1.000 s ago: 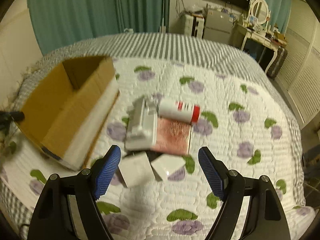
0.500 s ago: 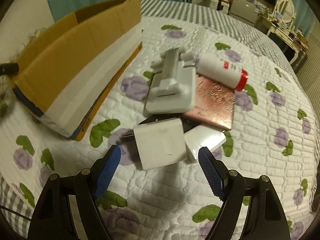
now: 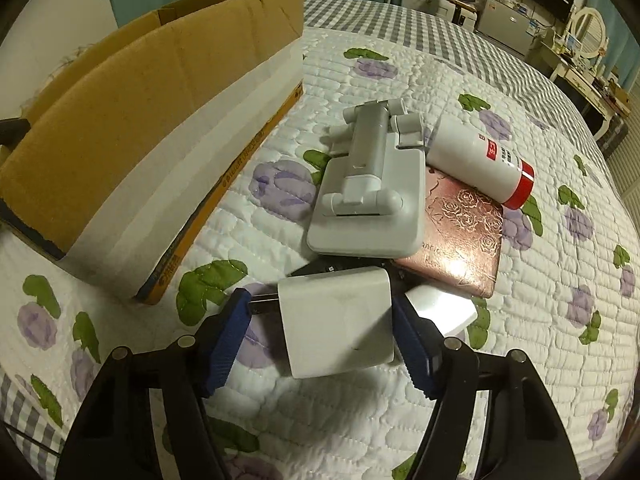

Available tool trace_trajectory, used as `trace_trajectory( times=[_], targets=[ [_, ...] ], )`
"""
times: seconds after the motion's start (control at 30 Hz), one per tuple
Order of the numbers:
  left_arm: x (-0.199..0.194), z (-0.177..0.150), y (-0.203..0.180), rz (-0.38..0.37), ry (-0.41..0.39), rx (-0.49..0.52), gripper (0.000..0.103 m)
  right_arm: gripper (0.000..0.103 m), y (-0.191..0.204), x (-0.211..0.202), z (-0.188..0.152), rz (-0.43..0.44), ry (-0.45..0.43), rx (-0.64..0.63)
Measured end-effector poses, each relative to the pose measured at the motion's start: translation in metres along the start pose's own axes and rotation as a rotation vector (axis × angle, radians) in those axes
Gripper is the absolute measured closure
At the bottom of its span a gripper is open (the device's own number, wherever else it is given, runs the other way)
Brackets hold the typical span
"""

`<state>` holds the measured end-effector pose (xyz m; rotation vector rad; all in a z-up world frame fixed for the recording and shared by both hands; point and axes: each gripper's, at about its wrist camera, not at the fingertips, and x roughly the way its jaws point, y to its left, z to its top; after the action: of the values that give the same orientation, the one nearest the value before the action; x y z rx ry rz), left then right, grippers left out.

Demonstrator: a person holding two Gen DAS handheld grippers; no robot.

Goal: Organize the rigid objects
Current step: 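Grasp the white square charger with the right gripper, then carry the white charger into the box with the right gripper and release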

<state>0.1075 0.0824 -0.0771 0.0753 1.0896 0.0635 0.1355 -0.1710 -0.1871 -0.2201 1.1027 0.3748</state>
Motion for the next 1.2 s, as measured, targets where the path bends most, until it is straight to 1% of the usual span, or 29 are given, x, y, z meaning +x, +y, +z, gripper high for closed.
trace_trajectory(
  times=[0.27,0.43,0.53,0.7,0.73,0.87,1.0,1.1,1.2],
  targets=[
    [0.0,0.0,0.0,-0.001,0.001,0.0,0.095,0.034,-0.002,-0.01,-0.006,0.008,-0.028,0.015],
    [0.0,0.0,0.0,0.0,0.002,-0.001,0.095,0.035,0.002,-0.041,0.001,0.006,-0.084,0.0],
    [0.0,0.0,-0.001,0.001,0.002,0.0,0.095,0.035,0.004,-0.064,0.012,0.0,-0.131,-0.014],
    [-0.001,-0.001,0.0,0.001,0.001,-0.002,0.095,0.035,0.016,-0.112,0.039,0.006,-0.242,-0.06],
    [-0.001,-0.001,0.0,0.001,0.002,-0.001,0.095,0.035,0.021,-0.123,0.047,0.008,-0.269,-0.077],
    [-0.001,0.0,0.0,0.001,0.002,0.0,0.095,0.035,0.04,-0.147,0.069,0.036,-0.33,-0.124],
    [-0.001,0.0,-0.001,0.001,0.002,0.0,0.095,0.035,0.066,-0.147,0.086,0.06,-0.344,-0.176],
    [-0.001,0.0,-0.001,0.002,0.001,0.001,0.095,0.035,0.089,-0.131,0.092,0.086,-0.316,-0.211],
    [-0.001,0.0,-0.001,0.0,0.003,0.001,0.095,0.035,0.102,-0.111,0.09,0.091,-0.28,-0.225]
  ],
)
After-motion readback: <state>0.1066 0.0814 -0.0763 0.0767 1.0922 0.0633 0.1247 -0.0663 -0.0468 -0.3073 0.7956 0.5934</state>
